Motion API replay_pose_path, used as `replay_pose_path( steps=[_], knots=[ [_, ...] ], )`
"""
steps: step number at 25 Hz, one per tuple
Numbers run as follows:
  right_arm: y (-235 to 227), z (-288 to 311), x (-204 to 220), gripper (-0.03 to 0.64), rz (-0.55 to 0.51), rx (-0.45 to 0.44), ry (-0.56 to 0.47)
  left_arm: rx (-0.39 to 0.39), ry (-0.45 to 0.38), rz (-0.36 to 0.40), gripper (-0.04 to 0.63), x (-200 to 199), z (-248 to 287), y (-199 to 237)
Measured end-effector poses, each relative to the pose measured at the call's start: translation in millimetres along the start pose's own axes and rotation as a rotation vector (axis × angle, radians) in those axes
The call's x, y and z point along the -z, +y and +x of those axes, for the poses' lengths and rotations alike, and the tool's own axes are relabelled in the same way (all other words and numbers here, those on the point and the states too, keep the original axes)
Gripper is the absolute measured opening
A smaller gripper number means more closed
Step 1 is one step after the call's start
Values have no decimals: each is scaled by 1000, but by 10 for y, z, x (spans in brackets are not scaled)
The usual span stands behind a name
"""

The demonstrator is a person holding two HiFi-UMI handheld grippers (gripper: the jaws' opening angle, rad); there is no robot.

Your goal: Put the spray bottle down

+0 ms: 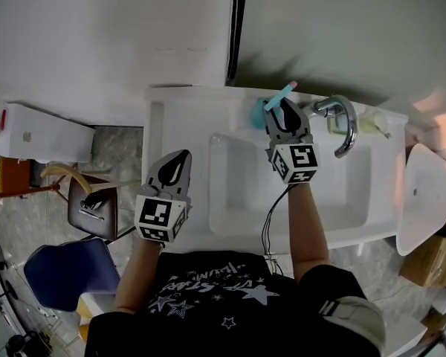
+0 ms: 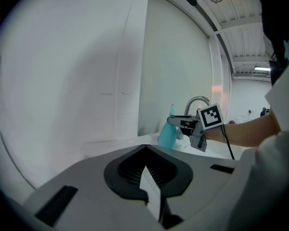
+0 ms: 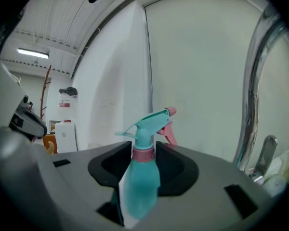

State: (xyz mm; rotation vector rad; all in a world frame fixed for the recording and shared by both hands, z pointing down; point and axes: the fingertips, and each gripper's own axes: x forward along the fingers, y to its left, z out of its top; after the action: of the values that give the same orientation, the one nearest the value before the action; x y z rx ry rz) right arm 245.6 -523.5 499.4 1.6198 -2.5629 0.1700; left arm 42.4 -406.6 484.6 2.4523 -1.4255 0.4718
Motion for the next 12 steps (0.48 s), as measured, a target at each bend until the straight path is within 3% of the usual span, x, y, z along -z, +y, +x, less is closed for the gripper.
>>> replay_pose_path(
  steps=[4, 12],
  knots=[
    [25, -28, 112, 222, -11, 17, 58, -6, -7, 4, 15, -13, -96, 27],
    [241, -468, 68, 236, -11, 75, 82, 22, -29, 14, 15, 17, -514, -79]
  ],
)
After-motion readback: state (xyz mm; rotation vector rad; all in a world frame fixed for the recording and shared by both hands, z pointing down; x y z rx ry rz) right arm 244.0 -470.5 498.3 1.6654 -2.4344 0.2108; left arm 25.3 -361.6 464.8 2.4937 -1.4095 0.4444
